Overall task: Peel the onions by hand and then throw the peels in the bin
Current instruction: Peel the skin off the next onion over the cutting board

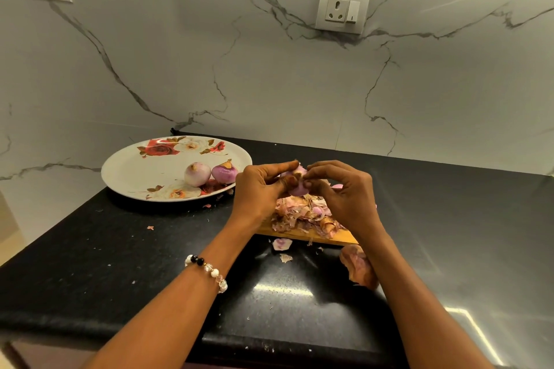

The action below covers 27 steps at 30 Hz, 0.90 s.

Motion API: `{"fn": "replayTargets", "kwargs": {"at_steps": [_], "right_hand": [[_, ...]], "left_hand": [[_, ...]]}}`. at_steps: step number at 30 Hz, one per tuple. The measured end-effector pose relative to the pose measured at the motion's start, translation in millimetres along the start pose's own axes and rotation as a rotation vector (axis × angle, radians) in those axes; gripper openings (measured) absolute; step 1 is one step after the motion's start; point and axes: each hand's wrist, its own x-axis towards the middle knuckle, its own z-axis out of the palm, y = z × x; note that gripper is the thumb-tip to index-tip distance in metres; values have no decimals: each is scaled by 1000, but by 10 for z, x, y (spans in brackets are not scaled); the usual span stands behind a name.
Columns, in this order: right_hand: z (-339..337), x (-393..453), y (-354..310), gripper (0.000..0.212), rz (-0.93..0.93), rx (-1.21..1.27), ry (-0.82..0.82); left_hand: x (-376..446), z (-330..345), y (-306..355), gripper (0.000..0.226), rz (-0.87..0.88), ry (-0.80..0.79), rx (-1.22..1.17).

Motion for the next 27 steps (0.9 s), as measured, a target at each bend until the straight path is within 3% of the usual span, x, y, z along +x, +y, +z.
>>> {"fn": "replayTargets", "kwargs": {"at_steps": [10, 18, 22, 27], "right_hand": [[45, -13, 7, 14, -63, -210, -212], [-9, -23, 49, 20, 23, -184, -360], [-53, -21, 37, 27, 51, -100, -331], [-97, 10, 22, 22, 116, 1, -143]], "left_hand": [[-19, 8, -16, 33, 80, -39, 177], [-12, 0, -9, 30, -50, -48, 83], [27, -43, 38, 29, -139, -11, -86], [33, -51, 63, 32, -122, -21, -141]]}}
